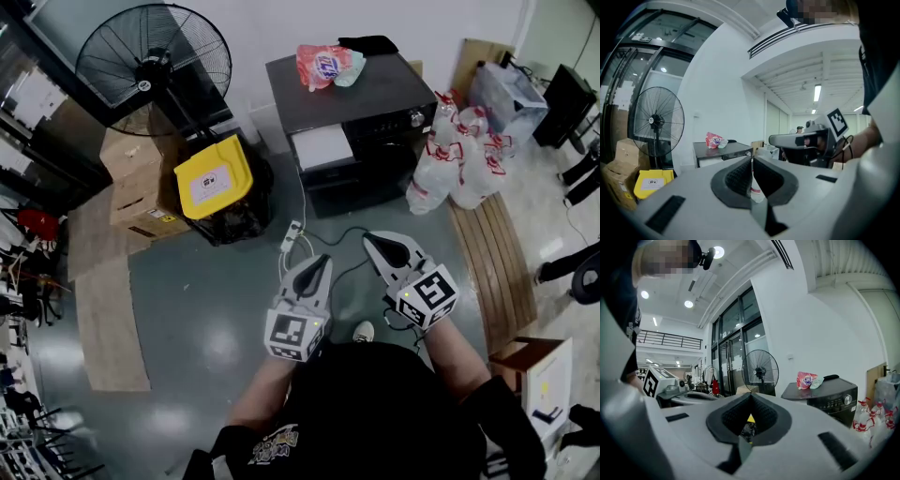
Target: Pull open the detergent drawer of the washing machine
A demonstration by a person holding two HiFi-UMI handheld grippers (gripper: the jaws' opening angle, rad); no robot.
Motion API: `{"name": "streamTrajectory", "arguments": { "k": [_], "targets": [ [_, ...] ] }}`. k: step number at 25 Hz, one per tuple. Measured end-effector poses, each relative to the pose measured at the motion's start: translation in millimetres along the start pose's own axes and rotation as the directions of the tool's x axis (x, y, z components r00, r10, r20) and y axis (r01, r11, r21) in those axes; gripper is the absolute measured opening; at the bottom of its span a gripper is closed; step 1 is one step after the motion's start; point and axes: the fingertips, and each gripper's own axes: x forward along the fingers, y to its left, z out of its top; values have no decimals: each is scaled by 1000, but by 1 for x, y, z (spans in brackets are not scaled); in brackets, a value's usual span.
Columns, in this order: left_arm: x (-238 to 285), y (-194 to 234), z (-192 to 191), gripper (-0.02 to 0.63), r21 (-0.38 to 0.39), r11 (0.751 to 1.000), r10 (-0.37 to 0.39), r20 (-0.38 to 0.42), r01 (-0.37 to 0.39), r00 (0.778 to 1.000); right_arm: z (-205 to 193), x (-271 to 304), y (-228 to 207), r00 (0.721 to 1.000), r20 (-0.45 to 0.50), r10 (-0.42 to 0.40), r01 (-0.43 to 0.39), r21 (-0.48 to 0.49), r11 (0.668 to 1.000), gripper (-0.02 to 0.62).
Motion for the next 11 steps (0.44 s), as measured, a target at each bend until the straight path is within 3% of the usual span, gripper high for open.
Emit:
{"name": "streamTrajectory", "arguments": {
  "k": [11],
  "targets": [
    [9, 3, -2, 14, -2, 1000, 0, -9, 0, 1000, -5, 4, -11, 1000, -3, -3, 3, 17, 1000, 3]
  ]
}}
